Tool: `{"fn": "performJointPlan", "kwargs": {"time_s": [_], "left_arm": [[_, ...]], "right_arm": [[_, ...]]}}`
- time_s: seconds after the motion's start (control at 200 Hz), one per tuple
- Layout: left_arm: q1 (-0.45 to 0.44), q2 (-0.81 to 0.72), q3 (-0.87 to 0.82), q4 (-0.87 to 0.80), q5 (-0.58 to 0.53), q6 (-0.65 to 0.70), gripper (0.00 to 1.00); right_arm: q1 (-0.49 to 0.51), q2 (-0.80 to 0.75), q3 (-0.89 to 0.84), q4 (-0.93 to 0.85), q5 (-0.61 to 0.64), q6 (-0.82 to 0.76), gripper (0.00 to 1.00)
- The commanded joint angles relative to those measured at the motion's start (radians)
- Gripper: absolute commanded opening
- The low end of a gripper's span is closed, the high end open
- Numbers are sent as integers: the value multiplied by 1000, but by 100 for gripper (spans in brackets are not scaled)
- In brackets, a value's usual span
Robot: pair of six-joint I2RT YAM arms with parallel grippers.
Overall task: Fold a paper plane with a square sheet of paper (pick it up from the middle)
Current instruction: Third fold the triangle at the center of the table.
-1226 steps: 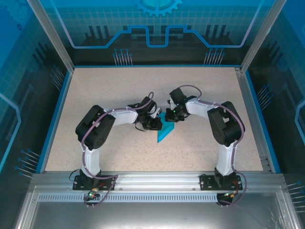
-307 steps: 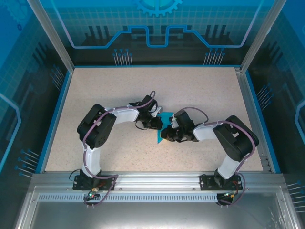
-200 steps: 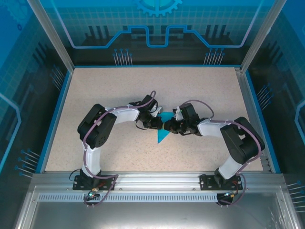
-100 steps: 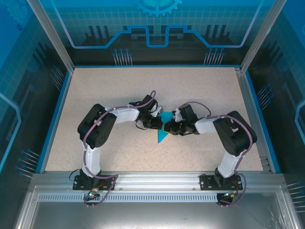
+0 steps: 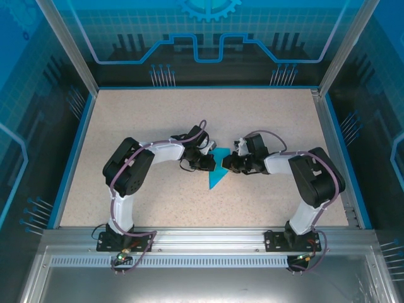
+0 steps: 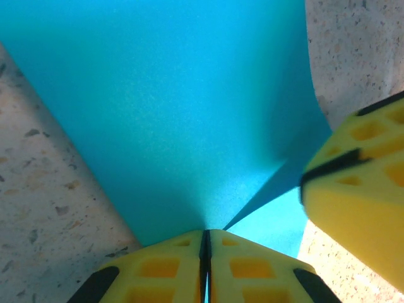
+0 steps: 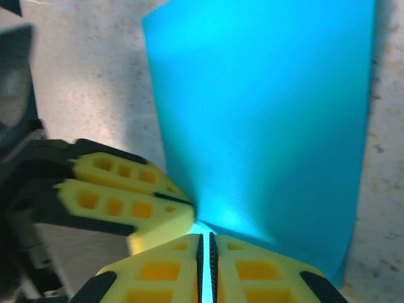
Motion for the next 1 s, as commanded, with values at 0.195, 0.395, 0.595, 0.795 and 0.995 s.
{"fn": "performJointPlan", "kwargs": {"time_s": [0.195, 0.395, 0.595, 0.795, 0.995], "left_arm": [[0, 49, -8, -77, -46, 31, 12], [1, 35, -15, -67, -56, 22, 12], [1, 41, -10, -64, -52, 15, 12], [1, 40, -13, -63, -52, 14, 13], [0, 12, -21, -53, -55, -7, 19]], "right_arm": [[-22, 77, -9, -17, 15, -33, 15], [-47, -31, 10, -66, -15, -46, 16], [-48, -18, 29, -97, -31, -64, 13], [-36, 48, 56, -151, 22, -79, 10], [-25, 97, 65, -222, 106, -85, 8]]}}
